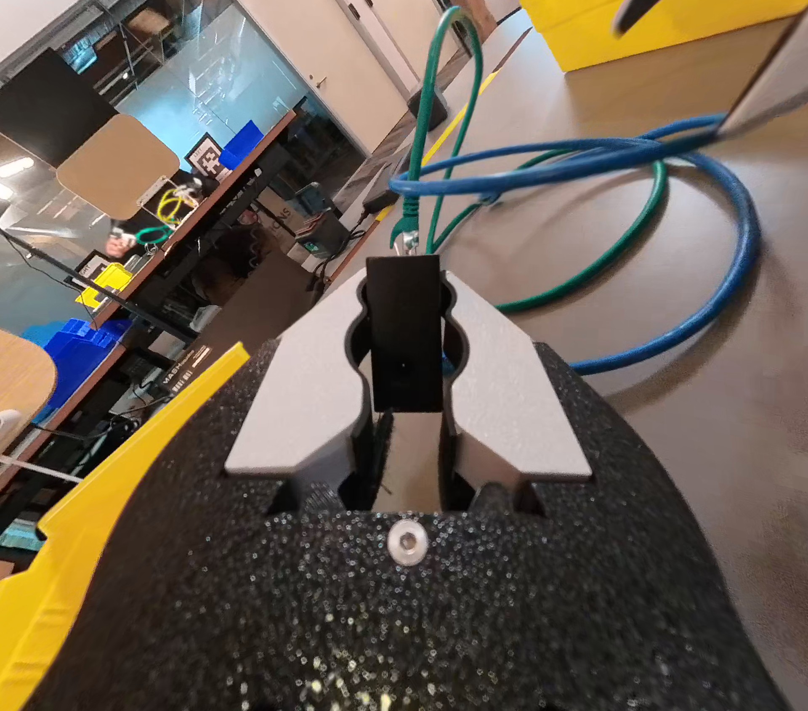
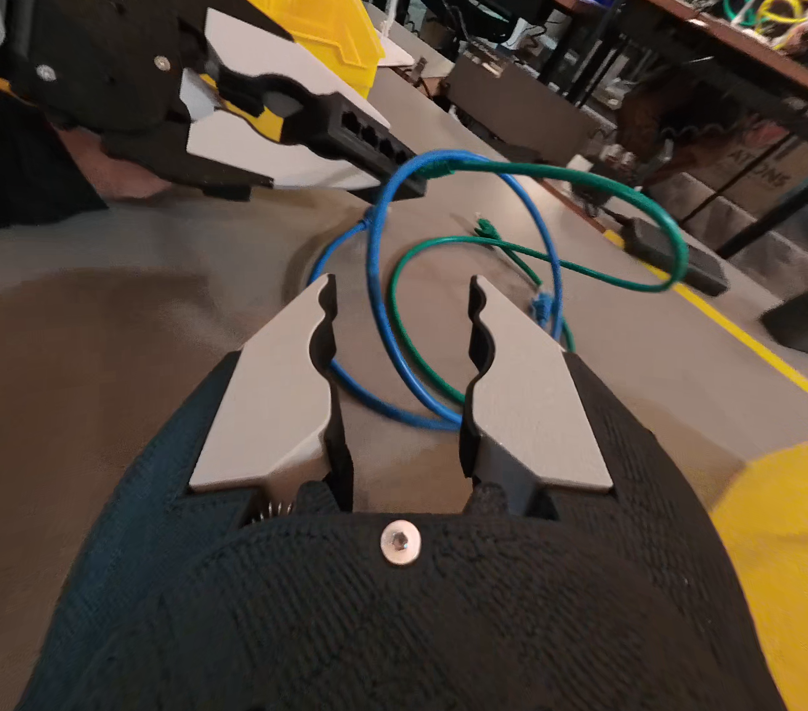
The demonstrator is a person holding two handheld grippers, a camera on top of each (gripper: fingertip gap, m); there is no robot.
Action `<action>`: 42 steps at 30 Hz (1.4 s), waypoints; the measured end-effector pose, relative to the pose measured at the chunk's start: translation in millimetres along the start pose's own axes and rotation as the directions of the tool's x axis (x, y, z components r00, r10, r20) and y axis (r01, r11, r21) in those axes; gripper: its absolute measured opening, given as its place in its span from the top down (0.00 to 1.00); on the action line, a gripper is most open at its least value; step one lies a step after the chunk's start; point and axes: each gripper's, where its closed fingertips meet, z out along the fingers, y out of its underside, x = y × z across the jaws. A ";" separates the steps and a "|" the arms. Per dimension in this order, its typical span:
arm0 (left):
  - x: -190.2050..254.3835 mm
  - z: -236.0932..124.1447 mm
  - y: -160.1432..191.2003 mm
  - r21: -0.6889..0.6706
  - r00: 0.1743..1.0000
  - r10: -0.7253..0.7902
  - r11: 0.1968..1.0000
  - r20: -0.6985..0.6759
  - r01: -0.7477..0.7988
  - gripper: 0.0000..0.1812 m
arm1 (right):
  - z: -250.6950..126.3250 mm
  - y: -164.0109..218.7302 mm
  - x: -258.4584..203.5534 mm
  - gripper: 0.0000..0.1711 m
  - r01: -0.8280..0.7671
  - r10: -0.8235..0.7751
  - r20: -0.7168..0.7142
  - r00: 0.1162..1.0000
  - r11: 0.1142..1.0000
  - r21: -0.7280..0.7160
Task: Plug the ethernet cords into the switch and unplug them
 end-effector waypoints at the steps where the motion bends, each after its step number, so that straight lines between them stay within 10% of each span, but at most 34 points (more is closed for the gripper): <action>1: 1.4 -0.4 -1.9 0.007 1.000 0.013 1.000 -0.003 -0.013 0.86 | 9.6 -0.4 -5.0 0.65 -0.013 0.013 0.020 1.000 1.000 -0.003; 11: 2.8 -2.4 -8.9 0.035 0.998 0.059 0.998 -0.007 -0.059 0.86 | 31.3 -1.4 14.1 1.00 0.110 -0.096 -0.215 0.972 0.993 0.051; 25: -32.0 -60.6 -89.6 0.367 0.990 -0.055 0.925 -0.127 0.099 0.87 | -43.7 -15.8 101.2 1.00 -0.052 0.267 -0.519 0.812 0.919 0.392; 42: -158.5 -107.2 -167.9 0.544 0.934 -0.294 0.827 0.203 0.141 0.87 | -73.4 -23.4 115.7 1.00 0.016 0.235 -0.619 0.750 0.928 0.372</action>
